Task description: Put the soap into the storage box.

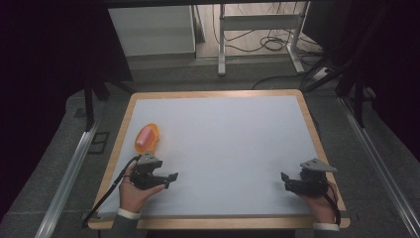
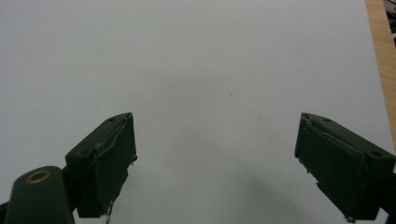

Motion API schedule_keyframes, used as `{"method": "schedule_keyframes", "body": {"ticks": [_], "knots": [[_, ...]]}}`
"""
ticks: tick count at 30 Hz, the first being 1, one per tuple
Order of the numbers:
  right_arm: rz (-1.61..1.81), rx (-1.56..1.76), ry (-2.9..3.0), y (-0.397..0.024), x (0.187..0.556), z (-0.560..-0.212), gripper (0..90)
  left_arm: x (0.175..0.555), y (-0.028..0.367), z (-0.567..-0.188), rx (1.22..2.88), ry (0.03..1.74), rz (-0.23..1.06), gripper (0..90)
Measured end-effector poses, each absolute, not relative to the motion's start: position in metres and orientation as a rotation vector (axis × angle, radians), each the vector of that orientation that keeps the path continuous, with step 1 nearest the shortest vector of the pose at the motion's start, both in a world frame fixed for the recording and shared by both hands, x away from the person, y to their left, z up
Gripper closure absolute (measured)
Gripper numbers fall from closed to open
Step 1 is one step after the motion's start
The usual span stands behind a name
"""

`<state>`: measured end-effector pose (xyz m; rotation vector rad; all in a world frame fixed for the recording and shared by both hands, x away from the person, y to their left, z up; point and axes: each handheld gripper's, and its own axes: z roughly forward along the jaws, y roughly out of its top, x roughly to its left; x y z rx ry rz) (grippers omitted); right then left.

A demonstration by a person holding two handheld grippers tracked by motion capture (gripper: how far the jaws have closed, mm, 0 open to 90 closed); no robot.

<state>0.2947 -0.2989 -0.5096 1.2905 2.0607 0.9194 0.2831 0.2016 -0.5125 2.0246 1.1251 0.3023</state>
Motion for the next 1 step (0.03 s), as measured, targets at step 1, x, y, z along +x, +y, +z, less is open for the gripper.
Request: {"method": "schedule_keyframes", "body": {"ticks": [1], "knots": [[0.922,1.289,2.058,-0.2988,0.2945,-0.5090,12.2,0.2829,0.2013,-0.5137,2.020,1.120,0.293,20.6]]}}
